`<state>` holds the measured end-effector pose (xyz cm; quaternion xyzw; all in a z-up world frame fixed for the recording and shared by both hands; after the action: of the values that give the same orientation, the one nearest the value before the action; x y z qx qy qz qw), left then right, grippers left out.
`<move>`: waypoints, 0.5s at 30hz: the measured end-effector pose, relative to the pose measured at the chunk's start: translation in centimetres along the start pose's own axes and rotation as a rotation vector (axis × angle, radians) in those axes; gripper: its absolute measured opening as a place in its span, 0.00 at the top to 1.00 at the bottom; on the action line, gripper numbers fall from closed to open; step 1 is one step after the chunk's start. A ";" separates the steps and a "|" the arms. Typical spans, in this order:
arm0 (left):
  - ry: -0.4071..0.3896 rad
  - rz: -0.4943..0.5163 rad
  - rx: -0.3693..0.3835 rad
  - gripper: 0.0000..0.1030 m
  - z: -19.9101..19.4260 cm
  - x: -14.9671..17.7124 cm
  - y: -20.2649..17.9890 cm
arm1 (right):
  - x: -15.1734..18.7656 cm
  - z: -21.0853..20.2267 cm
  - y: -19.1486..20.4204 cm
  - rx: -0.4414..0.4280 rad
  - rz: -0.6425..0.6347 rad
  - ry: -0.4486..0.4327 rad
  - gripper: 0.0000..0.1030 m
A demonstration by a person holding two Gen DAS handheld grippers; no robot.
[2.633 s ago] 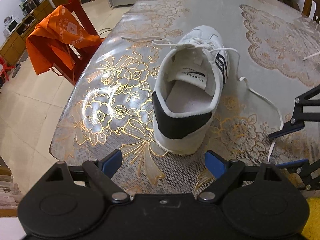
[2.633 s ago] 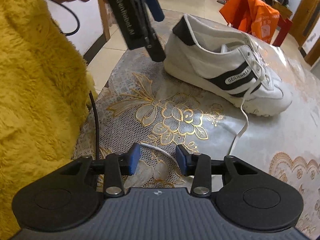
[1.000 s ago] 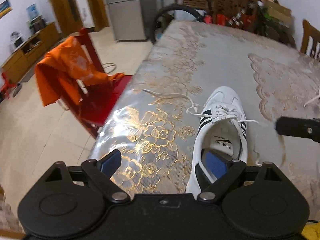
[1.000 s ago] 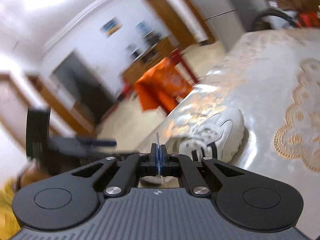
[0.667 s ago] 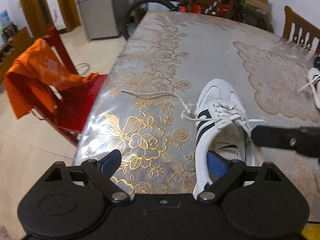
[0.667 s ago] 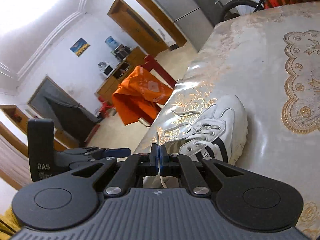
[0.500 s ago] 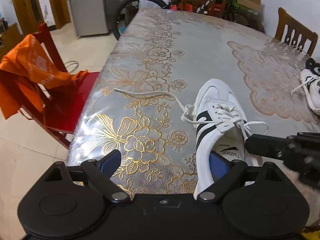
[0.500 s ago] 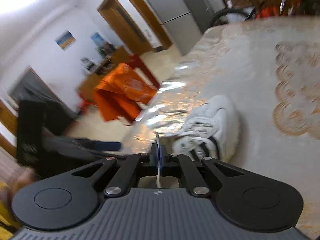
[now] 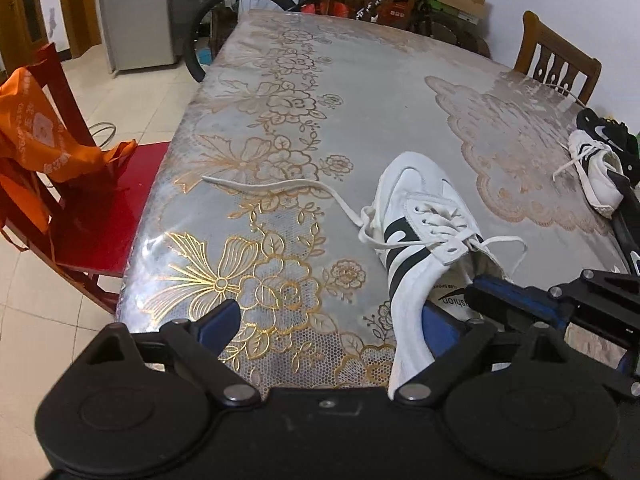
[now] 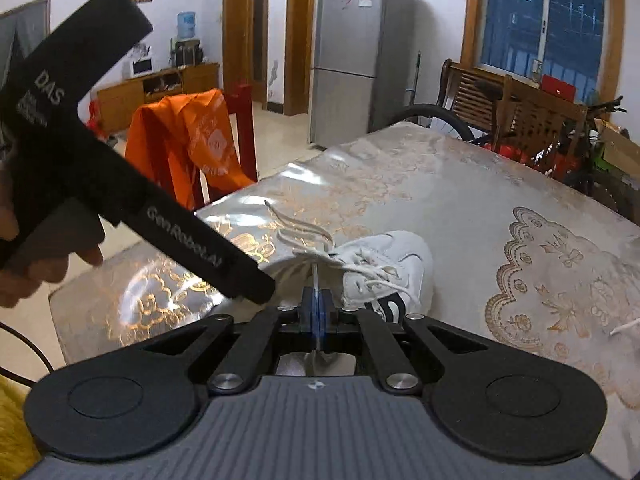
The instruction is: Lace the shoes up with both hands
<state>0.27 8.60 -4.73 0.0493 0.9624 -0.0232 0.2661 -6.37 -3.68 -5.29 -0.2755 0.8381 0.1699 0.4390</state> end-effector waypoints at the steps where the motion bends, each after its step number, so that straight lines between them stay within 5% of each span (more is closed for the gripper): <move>1: 0.002 0.001 0.003 0.07 0.1 0.0 0.0 | 0.1 0.1 -0.1 0.002 0.008 -0.008 1.00; 15: 0.040 -0.030 0.049 0.06 0.4 -0.2 1.0 | -0.2 0.2 0.0 0.015 0.034 -0.134 0.98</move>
<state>0.69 9.51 -4.97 0.0416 0.9674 -0.0498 0.2449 -6.18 -3.54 -5.27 -0.2462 0.8127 0.1892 0.4931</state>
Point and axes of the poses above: each gripper's, at about its wrist camera, not at the fingertips, and z roughly the way its jaws point, y to its left, x to its underside, the point moved 5 cm from there along z, roughly the way its jaws point, and after that the axes turned 8 degrees about -x, right-handed, at the moved point
